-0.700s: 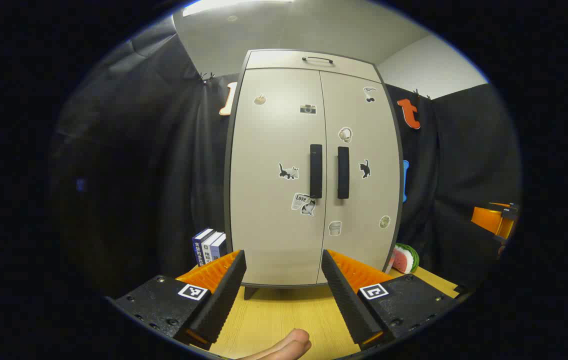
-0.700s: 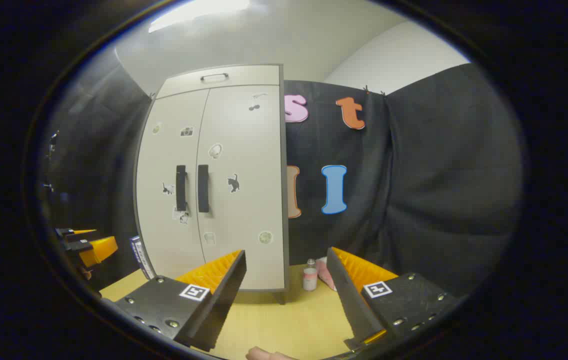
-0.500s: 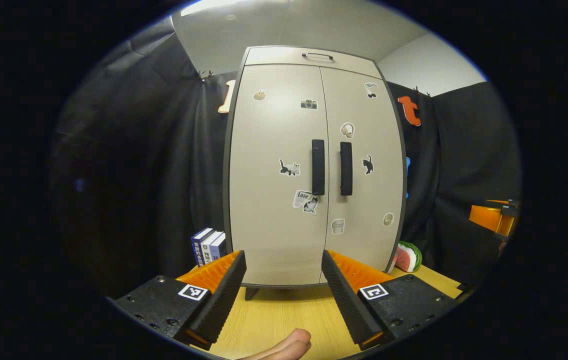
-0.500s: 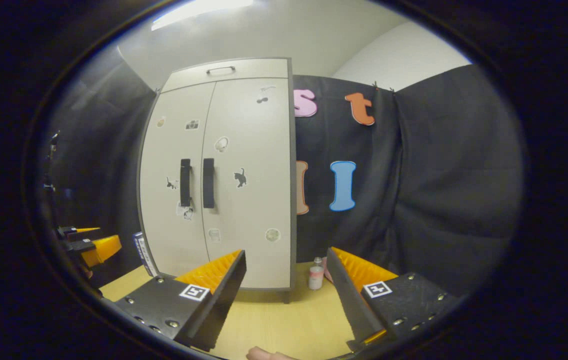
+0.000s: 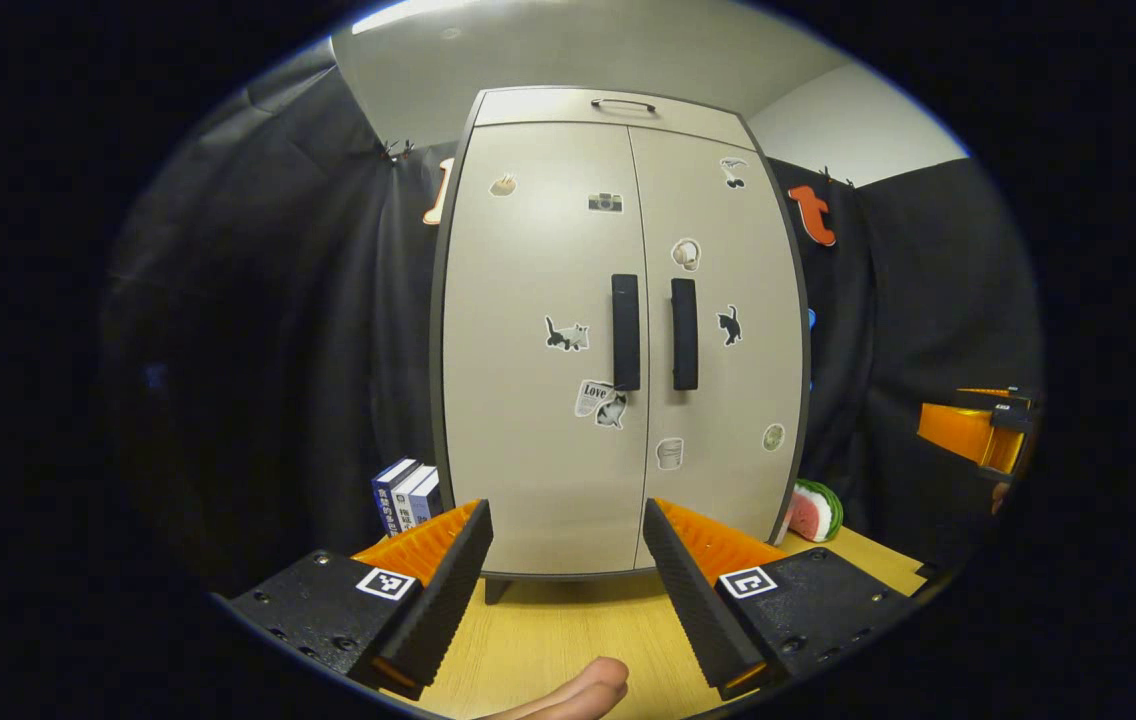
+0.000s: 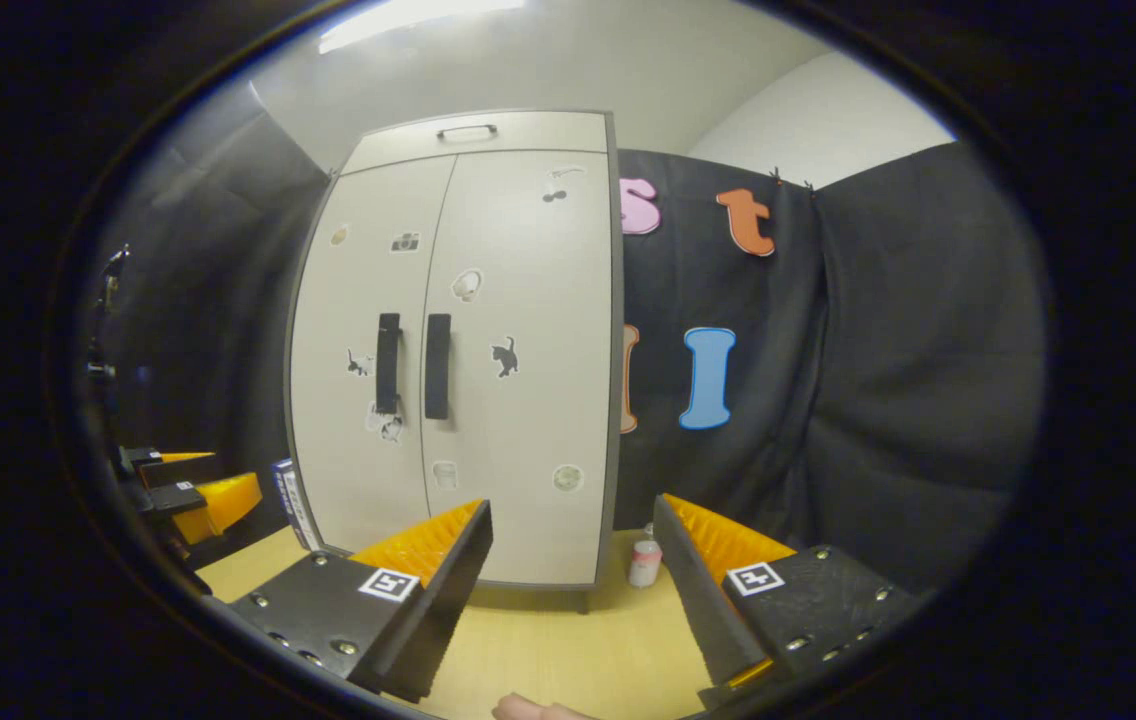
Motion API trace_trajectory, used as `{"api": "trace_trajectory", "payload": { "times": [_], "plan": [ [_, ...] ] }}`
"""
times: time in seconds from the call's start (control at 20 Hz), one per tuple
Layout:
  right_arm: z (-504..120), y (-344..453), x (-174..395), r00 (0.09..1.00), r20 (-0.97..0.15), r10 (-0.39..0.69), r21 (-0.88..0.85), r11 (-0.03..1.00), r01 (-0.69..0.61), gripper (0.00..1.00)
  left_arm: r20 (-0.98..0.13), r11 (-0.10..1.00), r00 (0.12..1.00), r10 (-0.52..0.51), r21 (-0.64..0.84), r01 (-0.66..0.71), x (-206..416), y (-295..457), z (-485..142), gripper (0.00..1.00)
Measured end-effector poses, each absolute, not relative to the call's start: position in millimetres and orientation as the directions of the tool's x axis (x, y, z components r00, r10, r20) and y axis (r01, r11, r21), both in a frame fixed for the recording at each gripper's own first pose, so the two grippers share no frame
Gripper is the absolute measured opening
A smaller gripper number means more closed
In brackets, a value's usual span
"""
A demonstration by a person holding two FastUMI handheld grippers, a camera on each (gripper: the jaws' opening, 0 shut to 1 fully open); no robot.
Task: Open the right door of the double-door shoe cabinet with the right hand, and open the left door with the left hand.
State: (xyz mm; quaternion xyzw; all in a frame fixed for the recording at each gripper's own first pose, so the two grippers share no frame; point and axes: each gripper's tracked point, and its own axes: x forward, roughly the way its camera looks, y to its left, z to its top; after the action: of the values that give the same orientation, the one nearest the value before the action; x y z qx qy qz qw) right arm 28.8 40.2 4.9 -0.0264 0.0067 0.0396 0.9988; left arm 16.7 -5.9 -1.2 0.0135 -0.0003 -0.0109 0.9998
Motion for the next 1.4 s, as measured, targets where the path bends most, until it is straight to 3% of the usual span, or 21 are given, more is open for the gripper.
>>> {"api": "trace_trajectory", "payload": {
  "times": [0.45, 0.8, 1.1, 1.4],
  "plan": [
    [-0.4, 79.6, 55.7, 0.991, -0.027, 0.127, -0.062, 0.990, -0.129, 0.96, 0.003, 0.999, 1.000, -0.025, 0.025, 0.025, 12.0, 6.7, -1.4, 0.95],
    [14.8, 132.9, 134.9, 0.983, -0.029, 0.184, -0.066, 0.980, -0.185, 0.96, -0.045, 1.000, 0.999, -0.011, 0.007, 0.011, 12.2, 25.9, -14.8, 0.95],
    [31.6, 187.6, 195.4, 0.961, -0.054, 0.271, -0.044, 0.961, -0.273, 0.96, -0.018, 0.998, 0.998, 0.054, -0.019, -0.055, 8.0, 58.2, -9.9, 0.94],
    [55.6, 227.9, 234.6, 0.967, -0.019, 0.253, -0.036, 0.967, -0.254, 0.96, -0.010, 0.999, 0.999, 0.051, -0.008, -0.051, -0.5, 66.2, -12.1, 0.93]
  ]
}}
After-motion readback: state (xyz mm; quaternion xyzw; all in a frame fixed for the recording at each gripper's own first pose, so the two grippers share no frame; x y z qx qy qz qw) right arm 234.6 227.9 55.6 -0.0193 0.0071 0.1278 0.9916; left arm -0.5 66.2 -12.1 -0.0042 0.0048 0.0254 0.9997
